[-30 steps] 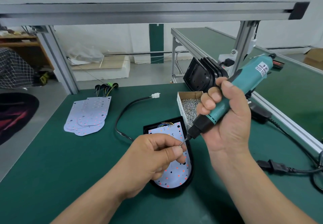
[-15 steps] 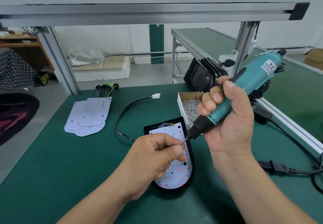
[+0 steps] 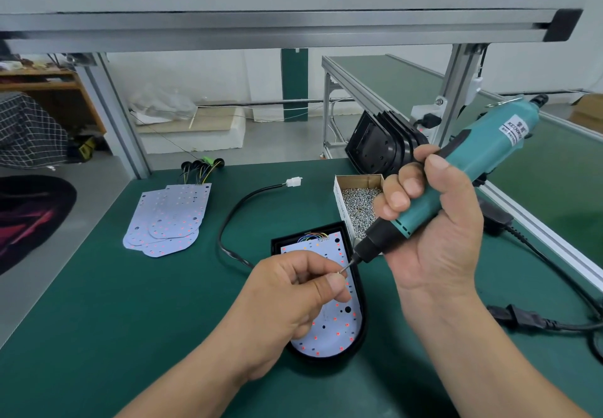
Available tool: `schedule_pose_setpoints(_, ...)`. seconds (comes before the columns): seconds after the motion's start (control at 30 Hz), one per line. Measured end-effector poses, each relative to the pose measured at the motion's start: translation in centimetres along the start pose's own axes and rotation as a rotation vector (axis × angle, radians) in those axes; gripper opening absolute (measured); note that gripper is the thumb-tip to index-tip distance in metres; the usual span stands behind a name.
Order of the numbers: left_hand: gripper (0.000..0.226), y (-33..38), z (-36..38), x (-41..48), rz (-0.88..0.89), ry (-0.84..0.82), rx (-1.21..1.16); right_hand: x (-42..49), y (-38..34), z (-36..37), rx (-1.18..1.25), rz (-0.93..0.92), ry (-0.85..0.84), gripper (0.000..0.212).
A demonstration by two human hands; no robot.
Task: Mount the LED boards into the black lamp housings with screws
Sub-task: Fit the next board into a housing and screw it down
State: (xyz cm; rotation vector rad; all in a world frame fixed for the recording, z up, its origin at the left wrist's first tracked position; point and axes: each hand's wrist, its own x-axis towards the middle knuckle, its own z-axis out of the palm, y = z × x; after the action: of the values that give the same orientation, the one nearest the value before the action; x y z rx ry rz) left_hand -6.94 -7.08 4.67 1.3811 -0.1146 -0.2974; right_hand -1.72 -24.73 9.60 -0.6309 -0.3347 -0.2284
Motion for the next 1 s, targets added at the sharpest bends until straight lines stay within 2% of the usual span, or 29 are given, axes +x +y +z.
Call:
schedule_pose_setpoints(0.17,0.002,-0.2,0.1,0.1,0.017,0.044,-0.022,-0.2,0.3,0.1,-0.048,-0.025,-0.029,0.01)
schedule_pose_setpoints(0.3,0.01,-0.3,-0.1,0.2,0.041,0.115,0.029,-0.4,0.7,0.4,-0.059,-0.029,-0.041,0.004)
schedule_pose_setpoints(0.37,0.004,-0.2,-0.1,0.2,0.056,0.125,0.056,-0.3,0.9,0.3,-0.052,-0.011,-0.013,0.007)
schedule_pose_setpoints(0.5,0.011,-0.4,0.1,0.1,0.068,0.109,0.105,0.1,1.0,-0.3,-0.007,0.043,0.071,0.022)
schedule_pose_setpoints(0.67,0.014,-0.3,0.1,0.1,0.054,0.083,0.13,0.3,1.4,-0.7,0.059,0.078,0.141,0.005)
schedule_pose_setpoints(0.87,0.024,0.6,-0.6,0.2,0.039,0.053,0.164,0.6,1.7,-0.9,0.056,0.085,0.217,0.007)
schedule_pose_setpoints(0.93,0.024,1.0,-1.6,0.6,0.069,0.14,0.262,0.6,1.7,-1.0,0.051,0.094,0.224,0.007)
schedule_pose_setpoints(1.0,0.014,1.2,-3.0,1.1,0.112,0.273,0.538,0.6,1.8,-1.1,0.029,0.118,0.203,0.007)
